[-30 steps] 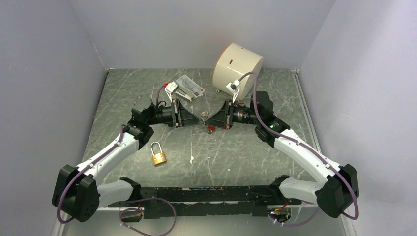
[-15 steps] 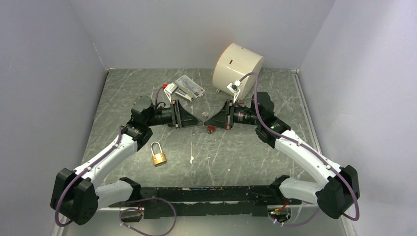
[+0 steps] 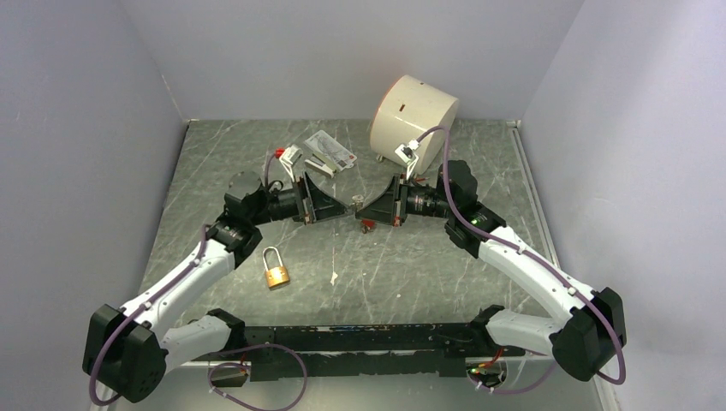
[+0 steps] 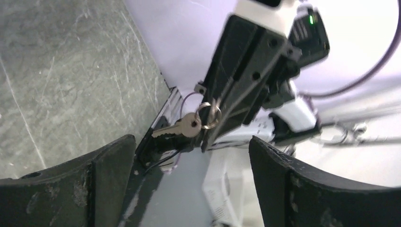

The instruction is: Unlock with the key

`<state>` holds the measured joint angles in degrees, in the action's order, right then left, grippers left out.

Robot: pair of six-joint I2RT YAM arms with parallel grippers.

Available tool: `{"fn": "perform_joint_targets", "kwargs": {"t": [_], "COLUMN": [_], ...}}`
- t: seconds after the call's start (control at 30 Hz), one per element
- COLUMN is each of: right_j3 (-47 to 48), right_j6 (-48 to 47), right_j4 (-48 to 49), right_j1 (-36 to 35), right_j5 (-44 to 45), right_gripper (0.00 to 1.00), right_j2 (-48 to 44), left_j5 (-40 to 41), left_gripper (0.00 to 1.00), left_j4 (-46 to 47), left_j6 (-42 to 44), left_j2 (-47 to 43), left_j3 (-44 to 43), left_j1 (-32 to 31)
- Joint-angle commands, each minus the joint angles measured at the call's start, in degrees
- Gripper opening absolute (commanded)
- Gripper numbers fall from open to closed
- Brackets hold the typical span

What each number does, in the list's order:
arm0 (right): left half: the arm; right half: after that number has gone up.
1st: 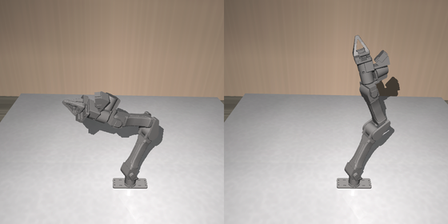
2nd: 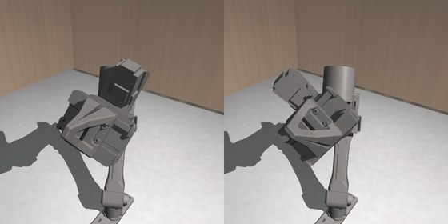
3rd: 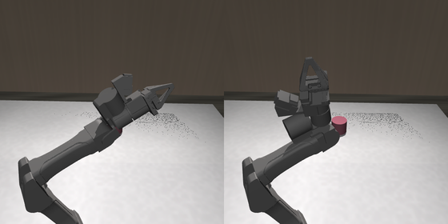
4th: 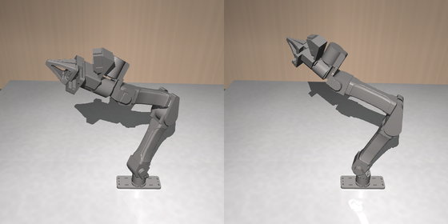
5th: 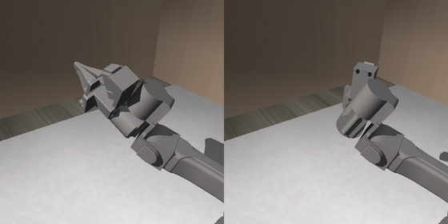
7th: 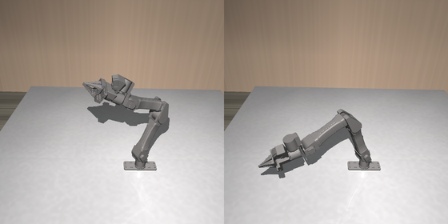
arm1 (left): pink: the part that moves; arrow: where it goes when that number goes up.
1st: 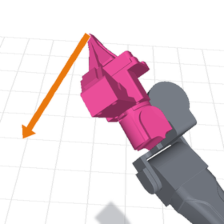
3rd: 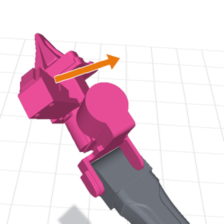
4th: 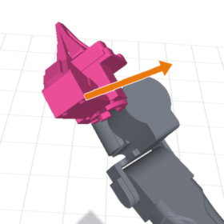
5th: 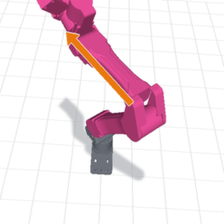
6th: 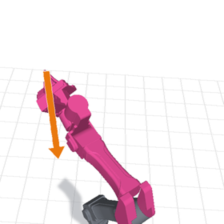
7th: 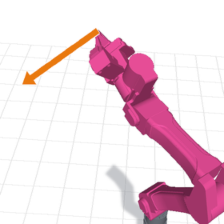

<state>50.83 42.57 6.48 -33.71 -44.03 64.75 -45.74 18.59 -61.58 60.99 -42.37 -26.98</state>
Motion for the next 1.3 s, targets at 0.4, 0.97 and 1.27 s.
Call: {"fn": "perform_joint_targets", "kwargs": {"t": [0.4, 0.97, 1.27], "right_j3": [4.6, 7.6, 7.2], "right_j6": [1.3, -5.8, -6.6], "right_j4": [1.8, -1.1, -1.6], "right_j1": [-0.1, -6.3, -6.9], "right_j5": [0.1, 1.5, 2.4], "right_gripper": [0.0, 0.0, 0.0], "right_j2": [3.0, 7.9, 9.1], "left_j5": [19.4, 18.8, 18.3], "left_gripper": [0.94, 0.74, 0.56], "left_j4": [-24.7, -28.5, -28.4], "left_j6": [-56.4, -66.0, -66.7], "left_j2": [-6.1, -3.4, -4.0], "left_j3": [1.5, -1.6, -0.7], "left_j1": [-1.1, -2.5, -2.4]}}
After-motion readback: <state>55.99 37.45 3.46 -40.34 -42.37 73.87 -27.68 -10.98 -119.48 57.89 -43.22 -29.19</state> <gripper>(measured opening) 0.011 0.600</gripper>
